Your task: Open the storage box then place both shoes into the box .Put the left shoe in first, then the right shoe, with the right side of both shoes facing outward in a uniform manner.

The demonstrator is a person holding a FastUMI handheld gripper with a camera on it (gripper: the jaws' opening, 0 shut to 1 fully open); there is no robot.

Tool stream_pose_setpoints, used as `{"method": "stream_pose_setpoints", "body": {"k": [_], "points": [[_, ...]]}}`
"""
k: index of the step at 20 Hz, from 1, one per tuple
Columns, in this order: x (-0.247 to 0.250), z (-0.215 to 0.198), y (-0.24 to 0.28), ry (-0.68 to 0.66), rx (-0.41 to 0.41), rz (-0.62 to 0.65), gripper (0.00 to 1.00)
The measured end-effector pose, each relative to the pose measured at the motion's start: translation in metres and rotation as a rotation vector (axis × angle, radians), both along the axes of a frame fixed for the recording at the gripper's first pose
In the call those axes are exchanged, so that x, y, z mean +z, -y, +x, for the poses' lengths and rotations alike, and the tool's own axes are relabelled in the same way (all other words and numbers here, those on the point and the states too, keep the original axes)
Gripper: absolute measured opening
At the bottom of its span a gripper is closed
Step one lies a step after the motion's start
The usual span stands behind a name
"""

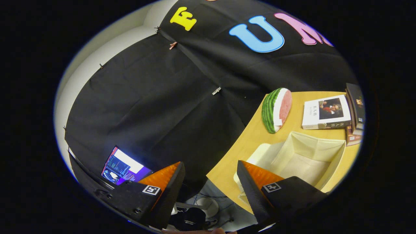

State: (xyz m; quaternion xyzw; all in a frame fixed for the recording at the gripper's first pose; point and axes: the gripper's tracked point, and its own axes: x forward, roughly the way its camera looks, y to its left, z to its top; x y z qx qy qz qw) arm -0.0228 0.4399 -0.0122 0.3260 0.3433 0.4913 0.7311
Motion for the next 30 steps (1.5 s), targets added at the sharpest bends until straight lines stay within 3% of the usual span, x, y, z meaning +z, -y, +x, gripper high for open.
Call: {"method": "stream_pose_setpoints", "body": {"k": [8,14,19,21,25,30], "points": [[-0.053,0.009,0.167,0.146,-0.260,-0.236,0.98],[-0.164,-0.029,0.280,-0.026,-0.367,-0.457,0.99],[-0.265,-0.076,0.319,-0.179,-0.328,-0.634,0.96],[-0.297,-0.088,0.322,-0.213,-0.307,-0.687,0.86],[-0.350,-0.088,0.325,-0.282,-0.317,-0.771,0.77],[-0.386,-0.059,0.325,-0.285,-0.434,-0.846,0.54]]}}
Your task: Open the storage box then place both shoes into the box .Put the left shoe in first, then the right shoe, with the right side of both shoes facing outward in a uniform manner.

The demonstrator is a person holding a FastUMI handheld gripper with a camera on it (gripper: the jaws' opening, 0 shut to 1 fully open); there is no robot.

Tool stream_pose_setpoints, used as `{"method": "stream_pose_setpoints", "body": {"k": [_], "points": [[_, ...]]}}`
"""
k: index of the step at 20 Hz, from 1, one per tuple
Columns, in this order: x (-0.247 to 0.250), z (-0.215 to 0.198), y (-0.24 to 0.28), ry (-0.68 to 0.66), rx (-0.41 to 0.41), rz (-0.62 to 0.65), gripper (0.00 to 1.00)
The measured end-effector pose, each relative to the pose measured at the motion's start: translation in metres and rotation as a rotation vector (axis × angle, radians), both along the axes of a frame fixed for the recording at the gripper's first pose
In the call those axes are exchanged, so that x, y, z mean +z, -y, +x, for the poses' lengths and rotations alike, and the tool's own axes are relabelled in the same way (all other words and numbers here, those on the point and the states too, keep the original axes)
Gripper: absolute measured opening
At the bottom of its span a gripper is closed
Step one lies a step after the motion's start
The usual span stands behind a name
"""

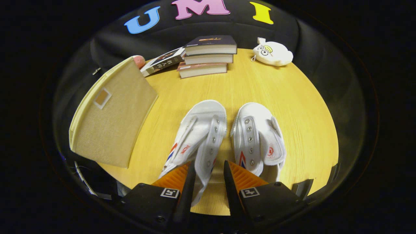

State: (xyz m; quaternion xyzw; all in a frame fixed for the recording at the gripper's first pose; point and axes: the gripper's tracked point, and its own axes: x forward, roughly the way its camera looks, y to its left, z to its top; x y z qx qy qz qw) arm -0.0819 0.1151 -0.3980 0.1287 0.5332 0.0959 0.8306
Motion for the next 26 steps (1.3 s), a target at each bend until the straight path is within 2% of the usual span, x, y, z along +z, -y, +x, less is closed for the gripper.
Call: {"method": "stream_pose_setpoints", "body": {"k": [3,5,7,9,10,11,15,19,26], "points": [[-0.014,0.015,-0.005,0.024,-0.111,-0.015,0.48],[-0.016,0.022,-0.011,0.048,-0.132,0.001,0.48],[-0.017,0.021,-0.013,0.028,-0.137,0.032,0.40],[-0.017,0.024,-0.006,-0.021,-0.197,0.056,0.30],[-0.018,0.023,-0.006,-0.056,-0.226,0.081,0.13],[-0.015,0.021,-0.006,-0.076,-0.240,0.100,0.11],[0.007,0.016,-0.013,-0.087,-0.263,0.155,0.09],[0.057,0.027,-0.024,-0.047,-0.267,0.238,0.09],[0.179,0.086,-0.038,0.101,-0.340,0.326,0.09]]}}
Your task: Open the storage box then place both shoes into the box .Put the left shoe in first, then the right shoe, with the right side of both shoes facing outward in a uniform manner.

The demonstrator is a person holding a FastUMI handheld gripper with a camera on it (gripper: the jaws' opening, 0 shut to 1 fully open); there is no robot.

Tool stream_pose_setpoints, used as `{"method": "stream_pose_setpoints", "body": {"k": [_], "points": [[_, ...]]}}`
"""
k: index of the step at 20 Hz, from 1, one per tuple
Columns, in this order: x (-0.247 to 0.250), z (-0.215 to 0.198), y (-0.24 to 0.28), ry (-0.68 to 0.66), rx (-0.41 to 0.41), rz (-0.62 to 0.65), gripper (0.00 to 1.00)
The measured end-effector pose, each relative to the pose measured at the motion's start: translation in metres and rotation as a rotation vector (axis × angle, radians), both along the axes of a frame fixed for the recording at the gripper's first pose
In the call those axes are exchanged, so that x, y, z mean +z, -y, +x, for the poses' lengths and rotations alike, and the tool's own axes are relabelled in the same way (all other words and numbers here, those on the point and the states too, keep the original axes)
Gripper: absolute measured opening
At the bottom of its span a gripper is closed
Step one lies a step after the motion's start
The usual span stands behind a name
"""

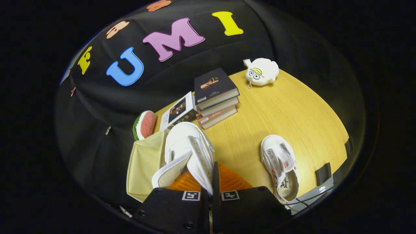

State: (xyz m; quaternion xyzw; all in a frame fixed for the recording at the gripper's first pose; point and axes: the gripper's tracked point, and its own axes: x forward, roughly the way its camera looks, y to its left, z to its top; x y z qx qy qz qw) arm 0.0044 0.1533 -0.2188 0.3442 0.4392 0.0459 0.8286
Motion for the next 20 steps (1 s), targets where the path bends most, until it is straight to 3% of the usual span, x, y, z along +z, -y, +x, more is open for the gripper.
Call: {"method": "stream_pose_setpoints", "body": {"k": [8,12,20], "points": [[0.082,0.029,-0.093,-0.058,0.025,0.147,0.09],[0.070,0.022,-0.142,-0.168,0.050,0.140,0.09],[0.017,0.010,-0.196,-0.351,0.015,0.084,0.09]]}}
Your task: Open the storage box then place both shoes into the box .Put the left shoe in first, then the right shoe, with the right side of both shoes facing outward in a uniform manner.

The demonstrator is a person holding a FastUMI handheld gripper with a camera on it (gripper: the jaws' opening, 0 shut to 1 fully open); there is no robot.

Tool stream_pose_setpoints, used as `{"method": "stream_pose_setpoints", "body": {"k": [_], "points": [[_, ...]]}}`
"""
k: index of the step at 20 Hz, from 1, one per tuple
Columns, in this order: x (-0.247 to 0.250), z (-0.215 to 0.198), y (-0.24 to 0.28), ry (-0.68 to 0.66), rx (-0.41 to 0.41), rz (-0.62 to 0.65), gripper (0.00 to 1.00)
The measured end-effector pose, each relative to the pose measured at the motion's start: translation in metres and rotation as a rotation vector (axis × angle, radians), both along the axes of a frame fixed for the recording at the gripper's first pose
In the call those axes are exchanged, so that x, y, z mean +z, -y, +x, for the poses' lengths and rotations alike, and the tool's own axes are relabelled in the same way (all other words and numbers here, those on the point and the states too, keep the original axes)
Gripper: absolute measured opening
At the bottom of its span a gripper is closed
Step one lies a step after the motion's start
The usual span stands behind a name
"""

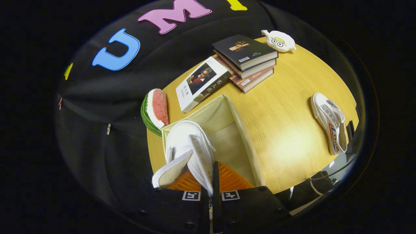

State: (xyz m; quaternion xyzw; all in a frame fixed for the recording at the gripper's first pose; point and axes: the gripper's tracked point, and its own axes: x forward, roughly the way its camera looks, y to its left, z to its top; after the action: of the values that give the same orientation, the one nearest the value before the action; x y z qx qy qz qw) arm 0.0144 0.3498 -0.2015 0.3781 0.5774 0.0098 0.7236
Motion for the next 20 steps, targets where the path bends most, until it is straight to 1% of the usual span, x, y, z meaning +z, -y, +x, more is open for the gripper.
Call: {"method": "stream_pose_setpoints", "body": {"k": [6,9,11,12,13,14,15,16,17,18,19,20], "points": [[-0.015,0.013,-0.030,-0.031,-0.060,-0.036,0.09],[-0.020,0.014,-0.048,-0.043,-0.060,-0.034,0.09],[-0.019,0.018,-0.061,-0.012,-0.050,0.000,0.10],[-0.019,0.019,-0.071,-0.011,-0.034,0.034,0.19],[-0.018,0.015,-0.070,-0.021,-0.025,0.040,0.29],[-0.021,0.017,-0.064,-0.024,-0.027,0.030,0.42],[-0.024,0.017,-0.060,-0.024,-0.027,0.024,0.43],[-0.026,0.017,-0.055,-0.031,-0.019,0.025,0.50],[-0.029,0.014,-0.054,-0.038,-0.007,0.033,0.53],[-0.030,0.014,-0.052,-0.041,-0.002,0.043,0.62],[-0.027,0.015,-0.051,-0.039,-0.010,0.066,0.68],[-0.024,0.018,-0.051,-0.035,-0.022,0.088,0.89]]}}
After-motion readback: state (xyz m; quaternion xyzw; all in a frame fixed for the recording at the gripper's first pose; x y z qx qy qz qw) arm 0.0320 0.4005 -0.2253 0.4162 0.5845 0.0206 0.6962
